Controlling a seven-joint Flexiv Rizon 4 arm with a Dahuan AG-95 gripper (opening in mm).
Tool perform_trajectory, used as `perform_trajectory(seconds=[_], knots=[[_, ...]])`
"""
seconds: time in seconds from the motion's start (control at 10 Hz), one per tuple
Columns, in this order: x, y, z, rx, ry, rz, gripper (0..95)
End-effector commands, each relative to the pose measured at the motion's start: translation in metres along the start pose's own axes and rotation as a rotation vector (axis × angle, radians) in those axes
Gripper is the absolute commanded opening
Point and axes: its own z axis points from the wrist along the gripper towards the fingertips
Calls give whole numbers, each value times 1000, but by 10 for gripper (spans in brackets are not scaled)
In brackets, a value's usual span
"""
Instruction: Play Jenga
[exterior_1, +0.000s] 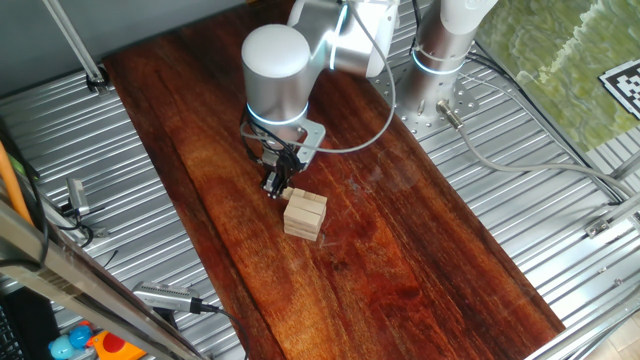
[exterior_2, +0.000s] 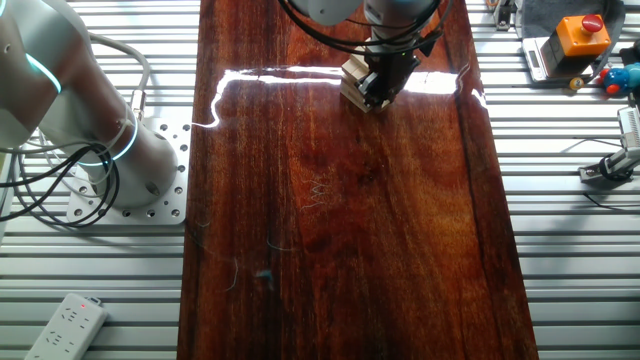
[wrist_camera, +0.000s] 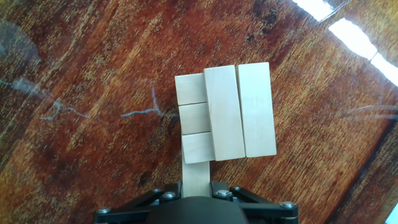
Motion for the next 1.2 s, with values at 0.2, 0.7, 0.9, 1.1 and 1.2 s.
perform_trajectory(seconds=[0.2,0.7,0.9,1.1,1.2], knots=[[0,0,-1,1,-1,1,0],[0,0,-1,9,3,-3,0],[0,0,-1,17,3,-3,0],[0,0,-1,21,1,-2,0],[0,0,-1,22,0,-1,0]])
